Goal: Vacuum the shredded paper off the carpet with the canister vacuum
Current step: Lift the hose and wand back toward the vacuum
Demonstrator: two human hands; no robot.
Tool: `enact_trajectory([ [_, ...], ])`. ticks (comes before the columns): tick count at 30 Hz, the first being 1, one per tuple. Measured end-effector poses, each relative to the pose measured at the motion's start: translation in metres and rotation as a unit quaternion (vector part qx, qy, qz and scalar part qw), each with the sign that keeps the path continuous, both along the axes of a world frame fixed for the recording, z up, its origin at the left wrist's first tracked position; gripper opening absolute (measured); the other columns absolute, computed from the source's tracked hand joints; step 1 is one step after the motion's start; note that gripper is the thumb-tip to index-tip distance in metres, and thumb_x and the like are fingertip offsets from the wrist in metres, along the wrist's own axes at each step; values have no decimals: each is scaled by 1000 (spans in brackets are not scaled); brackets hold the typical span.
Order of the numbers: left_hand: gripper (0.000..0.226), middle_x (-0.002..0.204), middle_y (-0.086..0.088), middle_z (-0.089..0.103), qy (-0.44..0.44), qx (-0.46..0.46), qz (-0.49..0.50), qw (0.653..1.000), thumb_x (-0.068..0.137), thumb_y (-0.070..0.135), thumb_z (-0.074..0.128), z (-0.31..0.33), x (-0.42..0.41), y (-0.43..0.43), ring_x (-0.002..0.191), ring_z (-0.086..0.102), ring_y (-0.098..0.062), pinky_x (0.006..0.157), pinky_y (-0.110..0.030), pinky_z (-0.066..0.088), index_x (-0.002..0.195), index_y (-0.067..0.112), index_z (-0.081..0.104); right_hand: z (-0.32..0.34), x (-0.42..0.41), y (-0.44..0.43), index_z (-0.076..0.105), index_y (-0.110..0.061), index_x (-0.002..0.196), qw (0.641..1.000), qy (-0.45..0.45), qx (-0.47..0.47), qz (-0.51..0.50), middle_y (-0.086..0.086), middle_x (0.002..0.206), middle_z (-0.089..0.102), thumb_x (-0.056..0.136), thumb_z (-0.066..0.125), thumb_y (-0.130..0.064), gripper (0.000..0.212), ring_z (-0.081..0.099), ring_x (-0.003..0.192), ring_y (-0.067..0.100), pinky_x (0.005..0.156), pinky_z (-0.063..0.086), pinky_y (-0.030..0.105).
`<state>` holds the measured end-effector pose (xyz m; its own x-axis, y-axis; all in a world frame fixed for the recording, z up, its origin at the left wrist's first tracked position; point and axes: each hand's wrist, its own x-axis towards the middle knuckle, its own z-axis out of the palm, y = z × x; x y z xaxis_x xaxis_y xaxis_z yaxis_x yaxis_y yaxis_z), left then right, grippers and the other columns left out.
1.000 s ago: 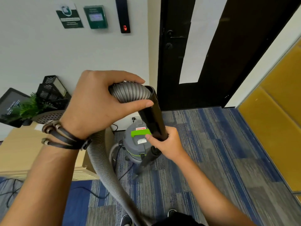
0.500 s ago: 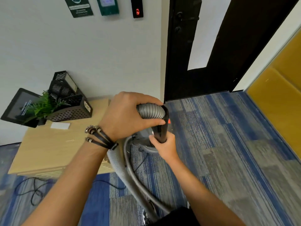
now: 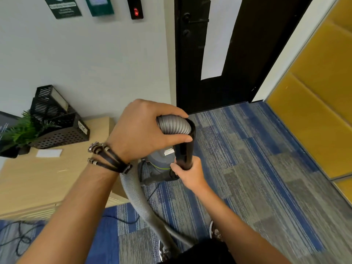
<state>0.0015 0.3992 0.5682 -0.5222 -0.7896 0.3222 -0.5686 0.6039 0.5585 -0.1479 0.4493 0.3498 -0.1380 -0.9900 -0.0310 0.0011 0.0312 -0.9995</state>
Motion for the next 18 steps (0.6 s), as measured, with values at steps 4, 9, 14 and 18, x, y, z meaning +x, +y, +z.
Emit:
enact_trajectory([
  [4,48,105,20,78,25,-25,18,999,73,64,82,19,-4,4,97,73,1,91,-38,59,111,35,81,19,-2,0,54,15,70,999,5,-21,-43,27,61,51,67,75,-43,62,48,60,16,57,39,31],
  [9,42,106,17,77,75,-51,29,995,78,53,89,60,5,5,100,72,1,94,-24,57,111,28,80,78,-24,-10,63,-10,64,997,44,-58,15,3,56,56,78,87,-37,38,52,56,11,56,42,28],
  [14,42,100,12,78,119,-48,61,990,80,55,87,76,29,-8,81,72,-7,79,-35,62,111,27,80,125,-46,-26,58,0,71,985,127,-98,58,24,63,55,75,82,-54,59,50,54,21,54,40,38],
  [18,55,97,15,75,140,-29,73,987,74,52,89,50,48,-19,75,66,-1,77,-17,54,121,26,77,143,-60,-41,62,-11,84,972,183,-123,78,16,67,61,80,83,-46,41,60,54,27,57,51,44],
])
